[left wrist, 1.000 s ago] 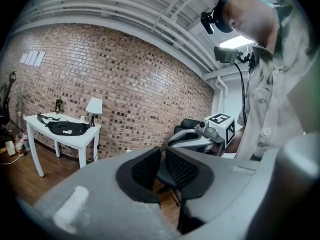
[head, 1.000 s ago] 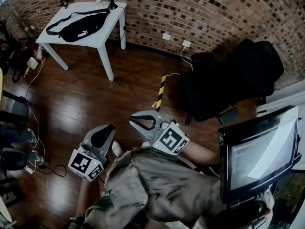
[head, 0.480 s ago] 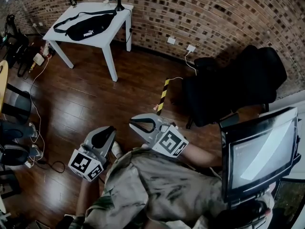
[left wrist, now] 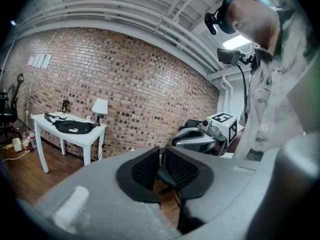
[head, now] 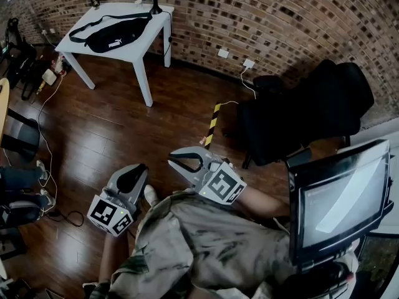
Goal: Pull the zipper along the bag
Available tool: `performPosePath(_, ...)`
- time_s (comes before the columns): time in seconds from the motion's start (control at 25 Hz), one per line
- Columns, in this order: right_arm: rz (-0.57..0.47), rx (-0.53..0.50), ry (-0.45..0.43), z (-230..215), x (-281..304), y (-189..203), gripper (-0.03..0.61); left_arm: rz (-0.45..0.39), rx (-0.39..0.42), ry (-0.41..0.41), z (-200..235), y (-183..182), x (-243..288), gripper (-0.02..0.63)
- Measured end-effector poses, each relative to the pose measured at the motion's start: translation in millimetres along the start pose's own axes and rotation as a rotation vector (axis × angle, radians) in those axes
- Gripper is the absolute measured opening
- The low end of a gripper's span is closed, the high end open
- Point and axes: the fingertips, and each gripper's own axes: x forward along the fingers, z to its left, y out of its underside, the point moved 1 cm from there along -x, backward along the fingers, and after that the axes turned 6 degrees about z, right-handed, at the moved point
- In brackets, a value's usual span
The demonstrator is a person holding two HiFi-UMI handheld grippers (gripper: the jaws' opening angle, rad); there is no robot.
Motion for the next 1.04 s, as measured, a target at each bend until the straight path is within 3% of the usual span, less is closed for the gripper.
performPosePath(0.52,0.049,-0.009,0.005,2,50,-6,0.021,0.015,-0.049,0.012,51,11,-21,0.041)
performPosePath(0.84,0.09,0.001,0.009,8,127,-25,0.017,0.01,-0.07,0.012,125,24,-67,0.04)
performPosePath(1.04,0.114,0.006,0.032,7,185,-41,0.015,0.05,-0.088,0.011,185,39,-94,0.04)
